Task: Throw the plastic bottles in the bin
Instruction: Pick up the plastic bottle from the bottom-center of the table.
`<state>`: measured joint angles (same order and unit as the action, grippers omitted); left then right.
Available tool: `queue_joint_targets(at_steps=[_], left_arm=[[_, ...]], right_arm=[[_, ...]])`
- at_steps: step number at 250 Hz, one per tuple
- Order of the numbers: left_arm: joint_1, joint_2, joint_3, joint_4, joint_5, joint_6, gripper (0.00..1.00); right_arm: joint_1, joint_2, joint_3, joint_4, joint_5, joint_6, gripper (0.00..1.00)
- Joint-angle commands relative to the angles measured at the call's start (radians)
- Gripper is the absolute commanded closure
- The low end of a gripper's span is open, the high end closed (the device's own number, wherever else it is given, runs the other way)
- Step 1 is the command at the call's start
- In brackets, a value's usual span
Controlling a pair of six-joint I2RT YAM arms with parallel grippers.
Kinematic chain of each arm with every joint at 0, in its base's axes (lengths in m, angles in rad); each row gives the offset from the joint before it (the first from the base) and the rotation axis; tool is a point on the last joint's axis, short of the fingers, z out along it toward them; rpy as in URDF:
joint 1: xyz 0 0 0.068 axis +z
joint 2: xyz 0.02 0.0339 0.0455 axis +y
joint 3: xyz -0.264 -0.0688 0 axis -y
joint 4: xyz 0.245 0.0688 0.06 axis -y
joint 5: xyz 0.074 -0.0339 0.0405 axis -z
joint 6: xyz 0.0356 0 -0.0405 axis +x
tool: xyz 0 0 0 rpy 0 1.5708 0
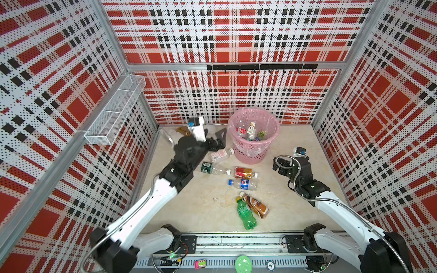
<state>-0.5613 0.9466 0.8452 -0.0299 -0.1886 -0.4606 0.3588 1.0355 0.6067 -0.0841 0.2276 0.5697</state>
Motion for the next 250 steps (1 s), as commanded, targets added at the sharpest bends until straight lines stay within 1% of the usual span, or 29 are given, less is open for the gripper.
queue_joint_targets(at_steps=[1, 20, 36, 47, 51, 68, 92, 108, 135, 162, 179, 188, 204, 250], left_arm=[[0.0, -0.103, -0.206, -0.232, -0.122, -0.14, 0.01], [0.003, -0.185, -0.263, -0.295, -0.13, -0.178, 0.01], [0.015, -0.224, -0.279, -0.29, -0.131, -0.189, 0.01], [0.03, -0.227, -0.273, -0.283, -0.129, -0.19, 0.01], [0.034, -0.225, -0.269, -0.281, -0.128, -0.19, 0.01], [0.05, -0.198, -0.254, -0.274, -0.125, -0.199, 0.01], [0.052, -0.15, -0.258, -0.219, -0.099, -0.222, 0.01], [0.049, -0.117, -0.244, -0.227, -0.086, -0.226, 0.01], [0.028, -0.107, -0.255, -0.226, -0.116, -0.25, 0.01], [0.023, -0.121, -0.31, -0.167, -0.114, -0.294, 0.01], [0.023, -0.122, -0.326, -0.151, -0.098, -0.308, 0.01], [0.023, -0.119, -0.327, -0.154, -0.096, -0.308, 0.01], [0.024, -0.116, -0.324, -0.165, -0.094, -0.307, 0.01], [0.027, -0.137, -0.341, -0.164, -0.094, -0.317, 0.01]], right_arm=[[-0.004, 0.019, 0.03, 0.05, -0.026, 0.003, 0.0], [-0.004, 0.029, 0.046, 0.04, -0.039, -0.002, 0.0], [-0.004, 0.032, 0.061, 0.007, -0.039, -0.006, 0.0], [-0.004, 0.028, 0.078, -0.049, -0.038, -0.002, 0.0], [-0.003, 0.024, 0.082, -0.068, -0.066, -0.004, 0.0], [0.01, -0.006, 0.083, -0.13, -0.105, -0.028, 0.0], [0.055, -0.083, 0.062, -0.258, -0.124, -0.056, 0.0], [0.085, -0.148, 0.05, -0.377, -0.139, -0.067, 0.0], [0.138, -0.27, 0.034, -0.565, -0.168, -0.093, 0.0], [0.196, -0.373, 0.011, -0.657, -0.211, -0.092, 0.0], [0.236, -0.402, -0.004, -0.664, -0.247, -0.081, 0.0], [0.268, -0.404, -0.009, -0.659, -0.25, -0.073, 0.0], [0.332, -0.376, -0.001, -0.673, -0.211, -0.058, 0.0], [0.562, -0.228, 0.022, -0.625, -0.078, -0.022, 0.0]])
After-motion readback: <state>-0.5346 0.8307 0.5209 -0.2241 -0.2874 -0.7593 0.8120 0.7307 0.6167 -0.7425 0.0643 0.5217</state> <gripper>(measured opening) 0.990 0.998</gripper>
